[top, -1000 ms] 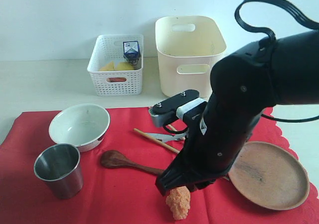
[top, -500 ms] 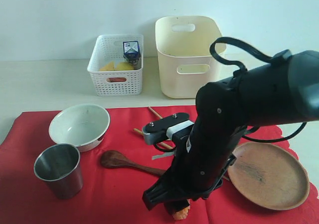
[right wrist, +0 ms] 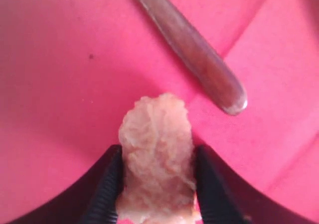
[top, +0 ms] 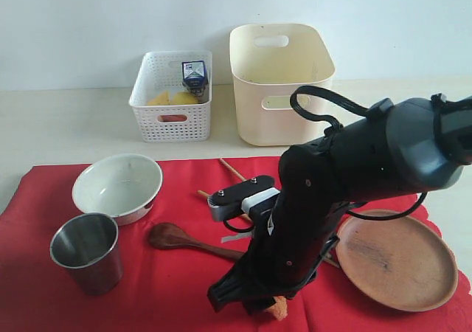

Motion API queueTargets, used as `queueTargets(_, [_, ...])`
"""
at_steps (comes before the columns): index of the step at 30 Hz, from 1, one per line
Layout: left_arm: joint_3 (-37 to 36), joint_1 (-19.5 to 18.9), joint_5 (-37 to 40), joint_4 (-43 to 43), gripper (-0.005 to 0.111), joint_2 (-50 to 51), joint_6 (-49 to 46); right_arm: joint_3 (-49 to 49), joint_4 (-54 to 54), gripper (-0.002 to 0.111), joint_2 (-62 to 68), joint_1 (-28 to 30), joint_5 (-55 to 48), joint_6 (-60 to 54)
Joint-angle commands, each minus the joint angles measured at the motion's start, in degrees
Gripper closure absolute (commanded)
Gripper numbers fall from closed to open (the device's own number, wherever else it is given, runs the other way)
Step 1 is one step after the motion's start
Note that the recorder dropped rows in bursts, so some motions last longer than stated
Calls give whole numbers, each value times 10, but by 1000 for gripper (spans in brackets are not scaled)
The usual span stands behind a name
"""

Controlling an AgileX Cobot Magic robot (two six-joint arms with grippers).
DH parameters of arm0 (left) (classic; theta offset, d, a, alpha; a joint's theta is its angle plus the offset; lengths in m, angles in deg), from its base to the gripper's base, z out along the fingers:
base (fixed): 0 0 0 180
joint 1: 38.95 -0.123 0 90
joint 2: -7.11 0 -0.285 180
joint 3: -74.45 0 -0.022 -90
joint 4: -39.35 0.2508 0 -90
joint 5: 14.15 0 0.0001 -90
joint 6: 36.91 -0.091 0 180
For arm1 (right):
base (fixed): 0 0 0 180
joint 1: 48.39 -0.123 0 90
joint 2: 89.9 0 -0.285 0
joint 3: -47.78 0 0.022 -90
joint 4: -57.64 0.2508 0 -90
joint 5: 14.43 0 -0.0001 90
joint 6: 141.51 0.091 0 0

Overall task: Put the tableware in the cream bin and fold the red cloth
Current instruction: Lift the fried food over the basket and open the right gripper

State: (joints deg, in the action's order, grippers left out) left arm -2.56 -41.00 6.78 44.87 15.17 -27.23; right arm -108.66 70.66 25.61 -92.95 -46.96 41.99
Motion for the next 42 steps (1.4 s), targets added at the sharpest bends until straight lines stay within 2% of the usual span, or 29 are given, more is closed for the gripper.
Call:
queueTargets(1, [-2,1,-6,-1,106,-3,0,1,1,108,-9,2,10,-35])
queueTargets(7, [-2,1,-6,-1,106,-3,0,1,2,108,-76,2,41,-53])
queueTargets(12, [-2,1,-6,-1,106,-3,0,-8,2,108,-125,2,180,-59])
queueTargets(14, [-2,1,-6,-1,106,-3,0,-34,3,108,-127,2,229,-60])
queueTargets(17, [-2,1,-6,-1,106,-3,0,-94,3,108,-109,2,249,-78])
queueTargets(23, [-2,1,-6,-1,106,-3,0,-251,3,108,-22,2,249,-84])
queueTargets(28, [-2,1,-6,-1,106,-3,0,-475,3,108,153,13,259,-84])
queueTargets(32, [-2,1,-6,-1,106,-3,0,-594,3,108,265,33,266,-77])
queueTargets(37, [-2,1,-6,-1,106,-3,0,-627,4,108,341,44,298,-46])
queueTargets(42, [-2,1,-6,-1,106,-3,0,-627,4,92,358,54,330,-46])
